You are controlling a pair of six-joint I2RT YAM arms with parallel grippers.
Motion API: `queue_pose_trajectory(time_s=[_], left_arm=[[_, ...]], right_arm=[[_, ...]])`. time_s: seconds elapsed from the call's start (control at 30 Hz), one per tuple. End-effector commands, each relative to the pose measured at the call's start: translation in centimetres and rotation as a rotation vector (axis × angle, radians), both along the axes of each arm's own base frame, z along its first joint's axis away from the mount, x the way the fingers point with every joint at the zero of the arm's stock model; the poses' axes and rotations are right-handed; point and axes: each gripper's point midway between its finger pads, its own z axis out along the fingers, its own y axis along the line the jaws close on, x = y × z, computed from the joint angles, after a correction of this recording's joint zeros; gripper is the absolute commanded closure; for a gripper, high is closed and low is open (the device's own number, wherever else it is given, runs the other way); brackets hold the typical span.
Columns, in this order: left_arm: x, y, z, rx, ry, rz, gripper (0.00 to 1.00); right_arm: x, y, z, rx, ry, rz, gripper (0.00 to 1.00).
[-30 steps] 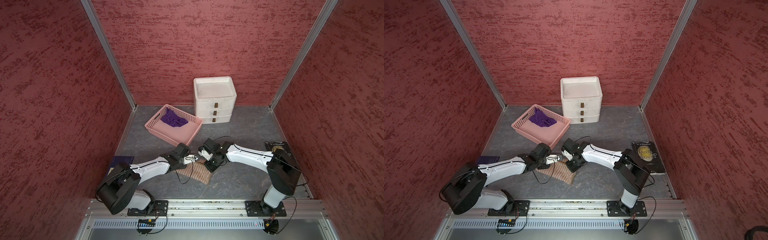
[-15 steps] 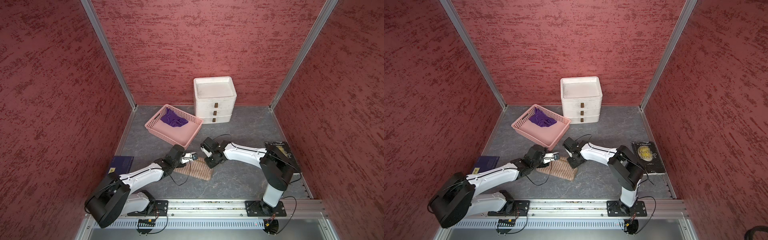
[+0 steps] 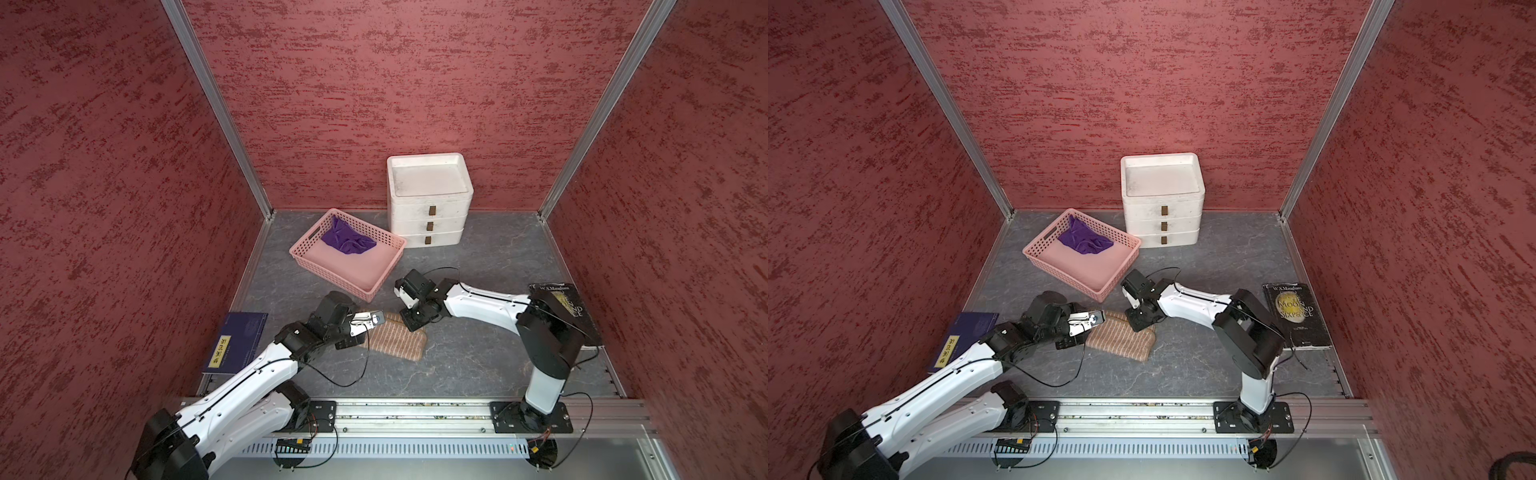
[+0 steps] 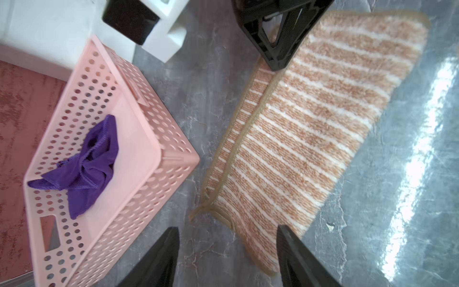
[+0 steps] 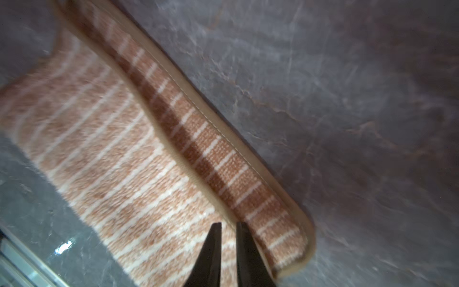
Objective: Fold the square dishcloth
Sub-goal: Adjust the cleaning item at the center of the board.
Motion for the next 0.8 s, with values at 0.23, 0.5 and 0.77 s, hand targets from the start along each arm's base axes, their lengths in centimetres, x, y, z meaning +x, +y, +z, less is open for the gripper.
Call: queue_pose_trajectory(time_s=[0.23, 0.5, 0.77], left_arm=[[0.7, -0.6, -3.0, 0.046, 0.015, 0.009, 0.35], [2.6, -4.3, -4.3, 0.07, -0.008, -0.053, 0.36], [6.1, -8.2, -5.9, 0.106, 0.014, -0.068, 0.37]], right_arm=[[-3.4, -7.4, -4.4, -0.212, 0.11, -0.249, 1.0], [-10.5, -11.5, -3.9, -0.129, 0.18, -0.379, 1.0], [-13.7, -8.7, -1.9, 0.011, 0.224, -0.378, 1.0]])
